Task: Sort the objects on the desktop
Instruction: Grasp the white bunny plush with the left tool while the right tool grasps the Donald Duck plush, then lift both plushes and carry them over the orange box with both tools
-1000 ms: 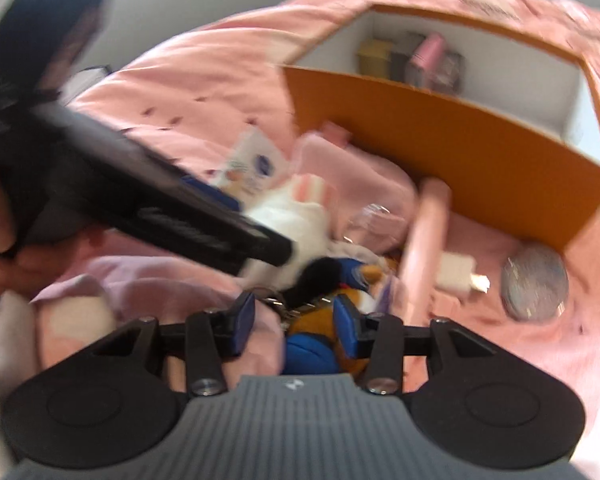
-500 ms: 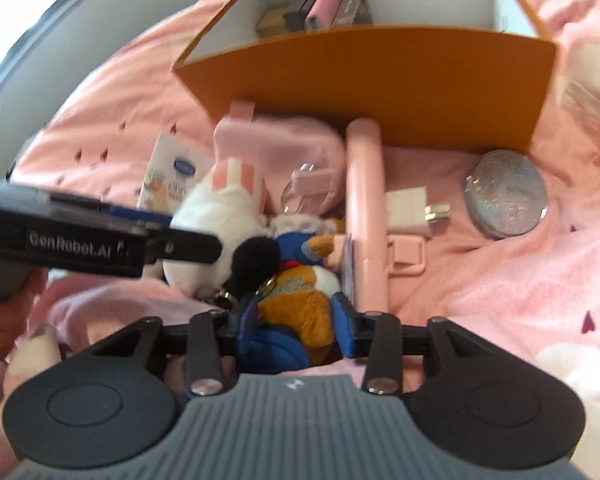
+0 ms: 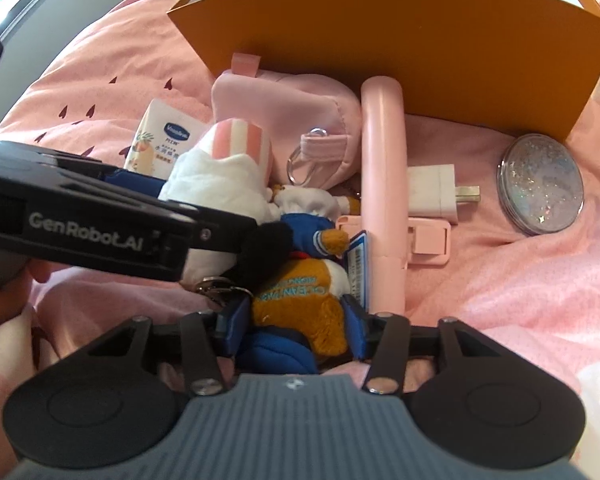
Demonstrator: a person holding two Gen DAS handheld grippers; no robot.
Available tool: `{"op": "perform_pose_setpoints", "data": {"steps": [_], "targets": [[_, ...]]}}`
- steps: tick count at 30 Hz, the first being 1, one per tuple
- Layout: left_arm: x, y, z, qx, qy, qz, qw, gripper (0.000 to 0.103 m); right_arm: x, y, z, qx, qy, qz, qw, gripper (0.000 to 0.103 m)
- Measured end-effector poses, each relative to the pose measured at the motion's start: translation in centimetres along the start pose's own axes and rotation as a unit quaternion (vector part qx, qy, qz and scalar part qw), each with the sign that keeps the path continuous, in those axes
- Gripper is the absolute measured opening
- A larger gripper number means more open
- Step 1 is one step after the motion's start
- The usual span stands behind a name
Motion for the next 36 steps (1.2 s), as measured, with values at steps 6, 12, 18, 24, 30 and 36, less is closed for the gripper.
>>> {"op": "perform_pose_setpoints", "data": {"steps": [6,12,18,24,30,36], "targets": [[0.4,0.7,-0.1,-0.012,0.014,-0.014,0.9997,0.082,0.3,0.7,-0.1,-0.019,0.008,-0.006,1.000,0.041],[0.5,2.4,0.0,-0.032,0.008,-0.028,0.9990,0.079,0.3,2.4,0.0,-0.041,0.008,-0.003,0.999,0.031],[-0.1,4.8,0.7,-0.059,-0.002,-0.046,0.9972,0.079,0.2,4.1,0.3,-0.068,-0.003,-0.005,0.998,0.004],[-0.4,6.8,0.9,-0.074,-0.026,-0.044,0.9959,0.079,0.1,4.1,0.5,-0.061,-0.003,-0.001,0.998,0.010],[-0.1,7.2,0.5,-0.071,-0.032,-0.038,0.9962,0.079,0.7,2.5,0.9,-0.037,0.018,0.004,0.999,0.047],[0.3,7.5,0.7,-0.077,-0.028,-0.035,0.9960,0.079,1.0,0.4,1.5,-0.011,0.041,-0.021,0.999,0.056]]}}
Point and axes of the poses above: each gripper's, at about its wrist camera, not at the fingertips, and y roughly against the way its jaws point, x to its left, z to its top, the point moved 7 cm from there along -y, roughly the way its jaws point, and after that the axes turned 5 degrees about z, right-handed, at the moved point
